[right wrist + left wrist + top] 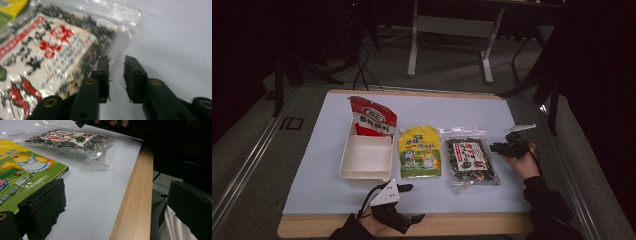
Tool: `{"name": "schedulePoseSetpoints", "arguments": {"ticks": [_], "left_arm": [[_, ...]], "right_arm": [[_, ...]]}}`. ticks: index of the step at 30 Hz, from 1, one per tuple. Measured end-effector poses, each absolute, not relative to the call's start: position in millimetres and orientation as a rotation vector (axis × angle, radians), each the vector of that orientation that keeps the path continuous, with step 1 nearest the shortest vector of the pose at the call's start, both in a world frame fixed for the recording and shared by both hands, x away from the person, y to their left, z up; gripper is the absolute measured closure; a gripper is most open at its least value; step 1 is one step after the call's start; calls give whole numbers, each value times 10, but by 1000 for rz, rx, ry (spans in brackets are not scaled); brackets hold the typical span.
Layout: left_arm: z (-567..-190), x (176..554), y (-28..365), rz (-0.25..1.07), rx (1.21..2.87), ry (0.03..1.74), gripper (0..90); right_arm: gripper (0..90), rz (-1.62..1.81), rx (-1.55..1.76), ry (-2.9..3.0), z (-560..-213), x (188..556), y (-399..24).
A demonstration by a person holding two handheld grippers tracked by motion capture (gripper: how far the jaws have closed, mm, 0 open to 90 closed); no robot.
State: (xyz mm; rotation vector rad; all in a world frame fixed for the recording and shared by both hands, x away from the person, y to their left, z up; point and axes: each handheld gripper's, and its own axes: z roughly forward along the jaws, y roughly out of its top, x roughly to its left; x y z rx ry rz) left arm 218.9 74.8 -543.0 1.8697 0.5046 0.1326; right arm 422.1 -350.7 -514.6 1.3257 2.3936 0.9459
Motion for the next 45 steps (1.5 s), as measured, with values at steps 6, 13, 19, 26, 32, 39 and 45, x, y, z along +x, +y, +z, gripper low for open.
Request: {"name": "schedulePoseSetpoints", "arguments": {"ticks": [6, 13, 19, 26, 32, 39, 45], "left_arm": [[-5434, 2186, 750, 132, 1871, 507, 35], [-5437, 2175, 775, 140, 1871, 520, 35], [-5443, 2161, 808, 148, 1865, 537, 35], [-5453, 2120, 857, 171, 1867, 565, 35], [-5461, 2087, 902, 185, 1864, 588, 34], [-5466, 2067, 933, 199, 1866, 600, 35], [-5467, 2062, 944, 199, 1864, 606, 35]], "right_arm": [[679, 951, 1290, 2395, -5081, 4375, -3437], [620, 982, 1257, 2409, -5024, 4554, -3395], [577, 957, 1266, 2406, -5013, 4724, -3365], [528, 951, 1290, 2424, -5041, 4914, -3343], [481, 918, 1284, 2443, -5058, 5047, -3274], [417, 902, 1303, 2471, -5129, 5168, -3228], [412, 875, 1319, 2518, -5192, 5219, -3218]]}}
